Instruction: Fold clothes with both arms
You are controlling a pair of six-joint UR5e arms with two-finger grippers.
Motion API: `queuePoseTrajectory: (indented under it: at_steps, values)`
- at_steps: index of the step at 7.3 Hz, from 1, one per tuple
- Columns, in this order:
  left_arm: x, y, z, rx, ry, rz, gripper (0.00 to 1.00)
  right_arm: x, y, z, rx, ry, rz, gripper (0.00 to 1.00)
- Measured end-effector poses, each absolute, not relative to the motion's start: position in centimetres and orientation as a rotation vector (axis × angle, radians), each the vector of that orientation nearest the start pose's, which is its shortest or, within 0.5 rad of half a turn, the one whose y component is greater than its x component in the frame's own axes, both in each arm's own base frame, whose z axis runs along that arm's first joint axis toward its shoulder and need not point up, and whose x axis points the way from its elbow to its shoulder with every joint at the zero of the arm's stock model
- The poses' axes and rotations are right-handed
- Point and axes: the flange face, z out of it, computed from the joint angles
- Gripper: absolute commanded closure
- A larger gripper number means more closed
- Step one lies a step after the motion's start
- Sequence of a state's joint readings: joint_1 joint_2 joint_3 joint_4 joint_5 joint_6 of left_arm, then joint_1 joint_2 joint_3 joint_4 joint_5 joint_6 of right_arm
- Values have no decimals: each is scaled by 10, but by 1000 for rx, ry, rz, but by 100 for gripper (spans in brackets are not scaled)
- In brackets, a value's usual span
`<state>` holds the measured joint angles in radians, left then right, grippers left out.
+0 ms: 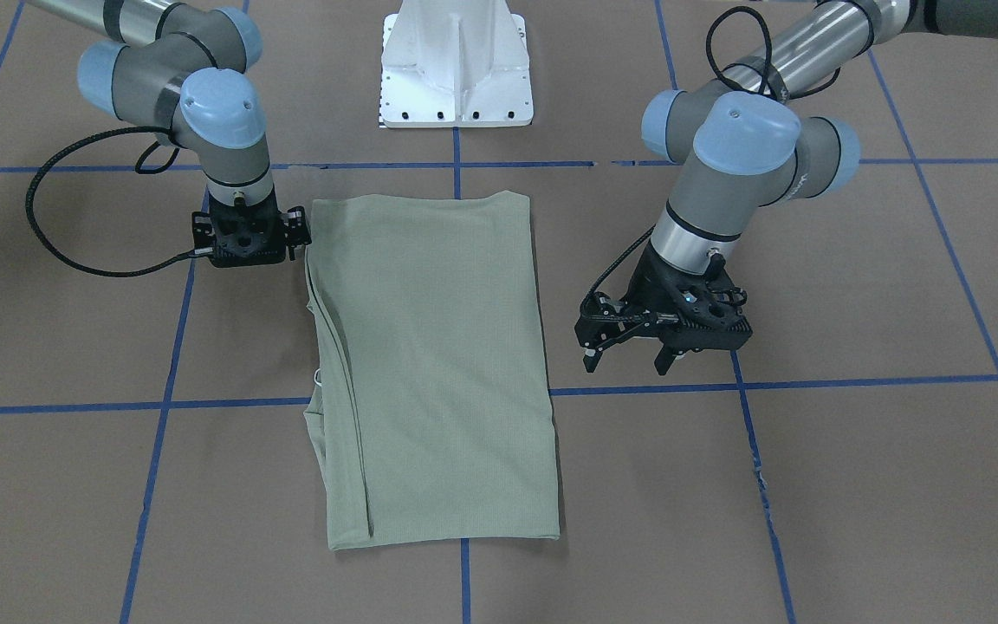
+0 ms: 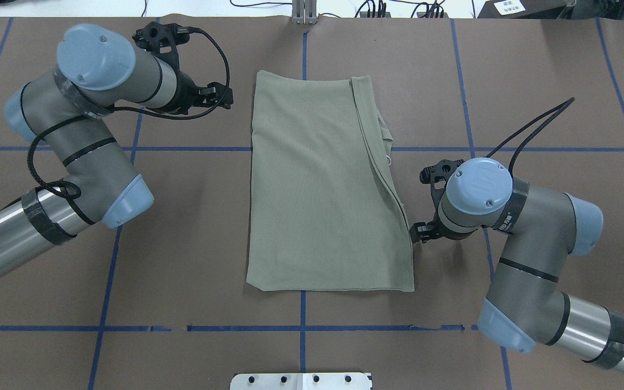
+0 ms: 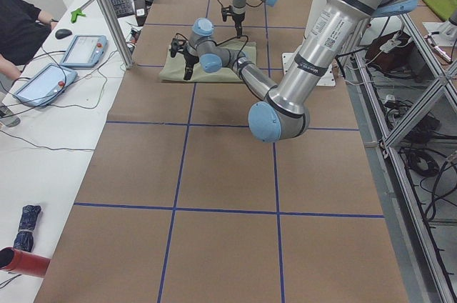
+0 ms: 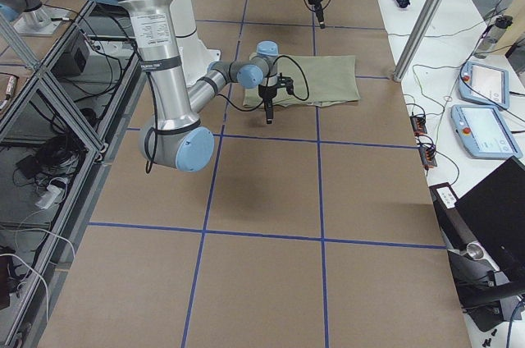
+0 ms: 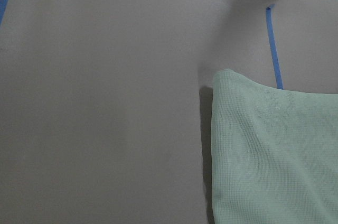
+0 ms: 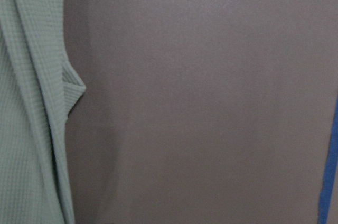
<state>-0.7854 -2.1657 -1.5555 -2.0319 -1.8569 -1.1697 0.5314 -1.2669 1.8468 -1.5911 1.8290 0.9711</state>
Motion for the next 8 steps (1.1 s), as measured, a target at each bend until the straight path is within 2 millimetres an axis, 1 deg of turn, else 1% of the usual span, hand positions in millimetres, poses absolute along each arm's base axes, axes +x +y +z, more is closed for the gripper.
queuePoseTrajectory:
  at_steps: [1,2,3,4,5,6,7,8]
  values:
    - [420,-569,262,363,1004,-196,0,-453,-404,362,96,-637,-128,0]
    - [420,-568,262,365,1004,-193,0,-457,-419,340,108,-666,-118,0]
    - [420,-568,263,367,1004,-191,0,-468,-437,322,121,-680,-115,0]
    - [419,-568,263,370,1006,-190,0,-482,-457,311,134,-679,-121,0]
    - [416,-566,261,376,1009,-188,0,-494,-477,307,142,-664,-138,0]
    - [413,-564,255,386,1020,-185,0,-504,-493,310,142,-643,-160,0]
    - [409,-560,247,398,1034,-182,0,-511,-504,315,141,-626,-178,0]
    - [406,-557,241,405,1045,-182,0,-516,-510,320,138,-616,-186,0]
